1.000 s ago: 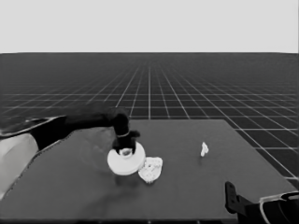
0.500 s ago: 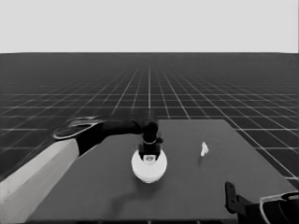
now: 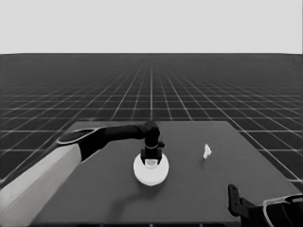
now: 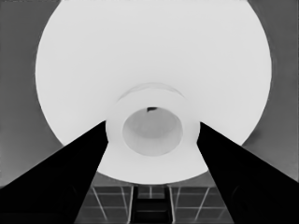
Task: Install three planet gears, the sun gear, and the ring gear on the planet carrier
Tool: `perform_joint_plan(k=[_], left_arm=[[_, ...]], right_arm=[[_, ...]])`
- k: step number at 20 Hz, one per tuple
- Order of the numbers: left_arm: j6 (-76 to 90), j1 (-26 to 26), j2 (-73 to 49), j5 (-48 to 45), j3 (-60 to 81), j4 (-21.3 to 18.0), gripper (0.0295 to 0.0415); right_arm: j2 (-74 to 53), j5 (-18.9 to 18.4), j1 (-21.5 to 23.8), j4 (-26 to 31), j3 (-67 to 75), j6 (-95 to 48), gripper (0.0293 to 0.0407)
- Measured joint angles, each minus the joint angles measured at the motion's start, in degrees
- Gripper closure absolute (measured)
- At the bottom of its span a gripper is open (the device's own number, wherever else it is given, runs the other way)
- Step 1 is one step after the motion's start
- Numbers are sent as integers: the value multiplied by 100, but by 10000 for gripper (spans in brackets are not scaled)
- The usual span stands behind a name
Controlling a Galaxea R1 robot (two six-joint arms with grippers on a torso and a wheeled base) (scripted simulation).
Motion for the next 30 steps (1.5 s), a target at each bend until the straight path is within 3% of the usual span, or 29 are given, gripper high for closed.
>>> perform_joint_plan(k=[30], left_arm=[[1475, 67, -2, -4, -3, -5, 362]], right_arm=[[0, 0, 0, 0, 0, 0, 315]])
